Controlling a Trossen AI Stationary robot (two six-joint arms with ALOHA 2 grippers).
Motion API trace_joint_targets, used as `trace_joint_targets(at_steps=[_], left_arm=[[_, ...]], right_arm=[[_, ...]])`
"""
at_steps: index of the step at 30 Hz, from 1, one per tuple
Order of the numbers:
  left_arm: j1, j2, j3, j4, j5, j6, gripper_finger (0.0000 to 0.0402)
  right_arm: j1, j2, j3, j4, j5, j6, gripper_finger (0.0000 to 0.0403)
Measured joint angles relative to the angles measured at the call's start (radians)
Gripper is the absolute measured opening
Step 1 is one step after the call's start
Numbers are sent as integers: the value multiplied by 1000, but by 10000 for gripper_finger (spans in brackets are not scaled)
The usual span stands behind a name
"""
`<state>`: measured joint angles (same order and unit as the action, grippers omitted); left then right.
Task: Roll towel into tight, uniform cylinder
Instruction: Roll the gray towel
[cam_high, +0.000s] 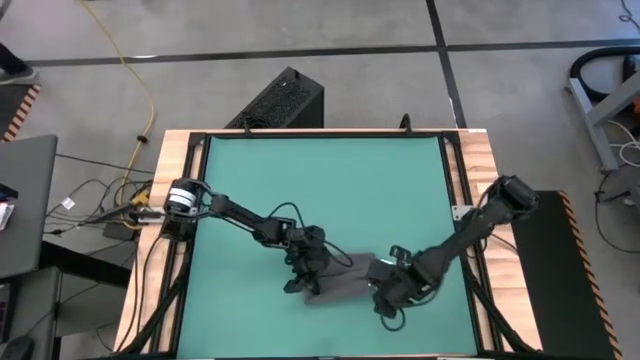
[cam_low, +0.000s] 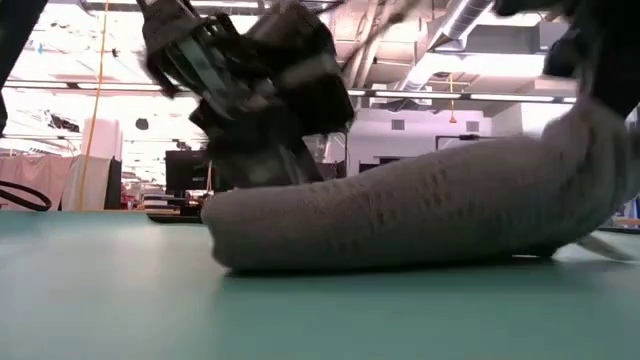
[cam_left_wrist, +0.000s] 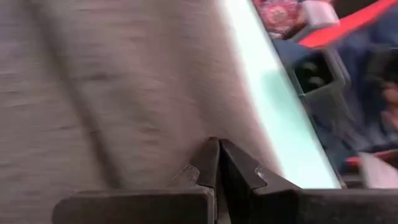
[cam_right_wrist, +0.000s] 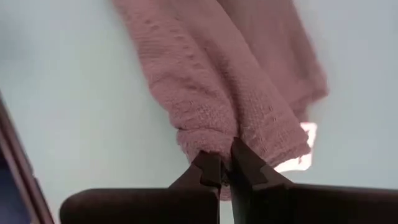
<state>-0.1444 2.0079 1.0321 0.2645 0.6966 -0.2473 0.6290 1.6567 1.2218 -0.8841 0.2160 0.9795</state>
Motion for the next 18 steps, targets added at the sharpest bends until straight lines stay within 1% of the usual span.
trace_joint_targets(at_steps=[1, 3, 6, 8, 9, 12, 14, 16, 18], left_arm=[[-2, -19, -4, -9, 9, -1, 0], [-3, -51, -1, -15, -1, 2, 0], [-1, -66, 2, -44, -47, 46, 0], [0, -61, -1, -95, -108, 97, 0], [-1, -61, -1, -108, -154, 132, 0], [-2, -63, 1, -114, -314, 232, 0], [1, -63, 1, -115, -383, 276, 0], [6, -64, 2, -114, -414, 311, 0], [13, -64, 3, -116, -401, 334, 0]], right_arm=[[-13, 11, 0, 0, -19, -13, 21], [-35, 33, -1, 4, -21, -37, 21], [-65, 31, -2, 63, -57, -94, 21], [-70, 13, -1, 108, -61, -133, 21], [-72, 3, 0, 110, -65, -140, 21], [-82, -18, 0, 77, -83, -151, 21], [-83, -24, 0, 58, -92, -150, 21], [-89, -28, -1, 52, -120, -164, 21], [-89, -29, -1, 55, -165, -191, 21]])
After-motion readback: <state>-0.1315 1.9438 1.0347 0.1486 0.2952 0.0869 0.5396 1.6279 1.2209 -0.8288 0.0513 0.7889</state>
